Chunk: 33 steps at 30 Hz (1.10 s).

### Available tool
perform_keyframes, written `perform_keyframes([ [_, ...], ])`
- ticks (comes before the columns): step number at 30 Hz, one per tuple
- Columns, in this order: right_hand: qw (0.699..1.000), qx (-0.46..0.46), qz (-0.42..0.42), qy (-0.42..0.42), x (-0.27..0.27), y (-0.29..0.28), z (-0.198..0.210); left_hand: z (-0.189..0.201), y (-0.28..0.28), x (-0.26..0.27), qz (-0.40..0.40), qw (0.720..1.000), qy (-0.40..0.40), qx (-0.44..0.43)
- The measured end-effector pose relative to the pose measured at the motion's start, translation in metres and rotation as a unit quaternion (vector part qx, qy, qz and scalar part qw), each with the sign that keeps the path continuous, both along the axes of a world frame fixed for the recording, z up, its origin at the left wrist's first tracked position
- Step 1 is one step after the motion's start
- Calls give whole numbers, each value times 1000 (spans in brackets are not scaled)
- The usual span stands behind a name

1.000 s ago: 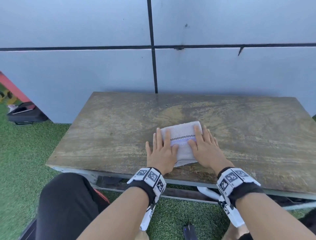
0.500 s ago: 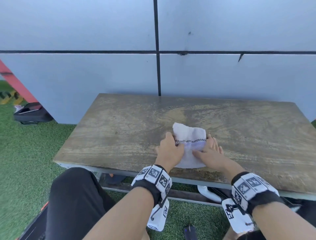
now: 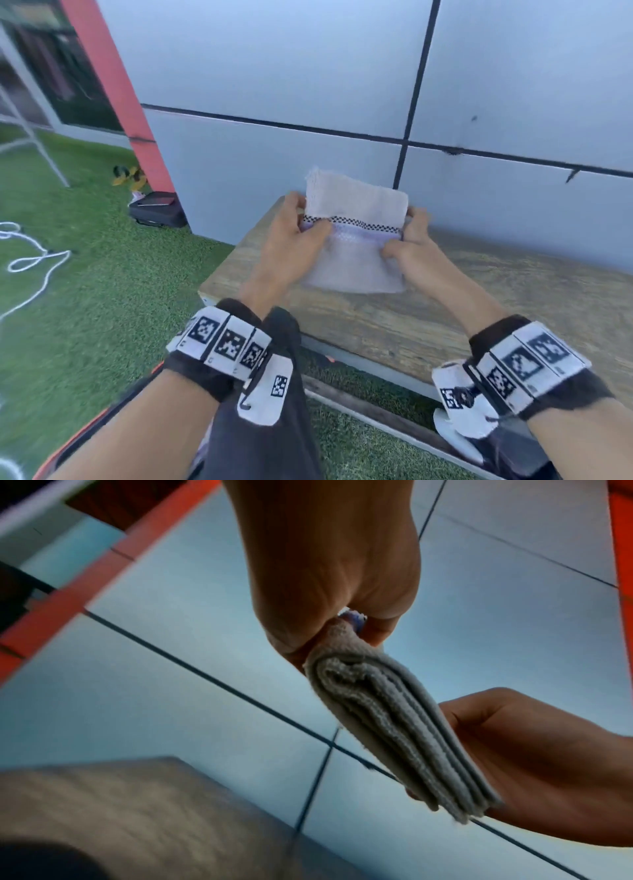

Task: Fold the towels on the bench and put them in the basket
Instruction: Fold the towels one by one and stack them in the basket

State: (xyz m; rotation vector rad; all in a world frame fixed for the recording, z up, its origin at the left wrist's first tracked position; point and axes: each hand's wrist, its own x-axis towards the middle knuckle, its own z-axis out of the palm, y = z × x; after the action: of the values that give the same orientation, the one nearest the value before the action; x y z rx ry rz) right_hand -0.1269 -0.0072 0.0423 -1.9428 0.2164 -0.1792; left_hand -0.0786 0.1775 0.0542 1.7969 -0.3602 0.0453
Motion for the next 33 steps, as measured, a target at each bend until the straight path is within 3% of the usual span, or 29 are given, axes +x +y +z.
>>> perform_keyframes([
  [4, 993, -71, 89, -10, 36, 93, 34, 5, 97, 4, 123, 991, -16, -39],
  [8, 975, -129, 182, 14, 68, 200, 27, -25, 195, -1, 246, 967, -19, -61],
  [12, 946, -154, 276, 73, 88, 292, -30, -92, 276, -14, 347, 936, 44, -39],
  [16, 905, -208, 339, 151, 94, 359, -129, -194, 324, -27, 401, 899, 173, 20],
  [20, 873, -253, 347, 230, 91, 381, -233, -287, 331, -37, 404, 863, 297, 58],
  [24, 861, -284, 325, 269, 92, 373, -302, -353, 317, -31, 388, 843, 372, 35],
  [33, 814, -299, 349, 354, 122, 356, -369, -419, 290, 0, 374, 825, 419, 67],
])
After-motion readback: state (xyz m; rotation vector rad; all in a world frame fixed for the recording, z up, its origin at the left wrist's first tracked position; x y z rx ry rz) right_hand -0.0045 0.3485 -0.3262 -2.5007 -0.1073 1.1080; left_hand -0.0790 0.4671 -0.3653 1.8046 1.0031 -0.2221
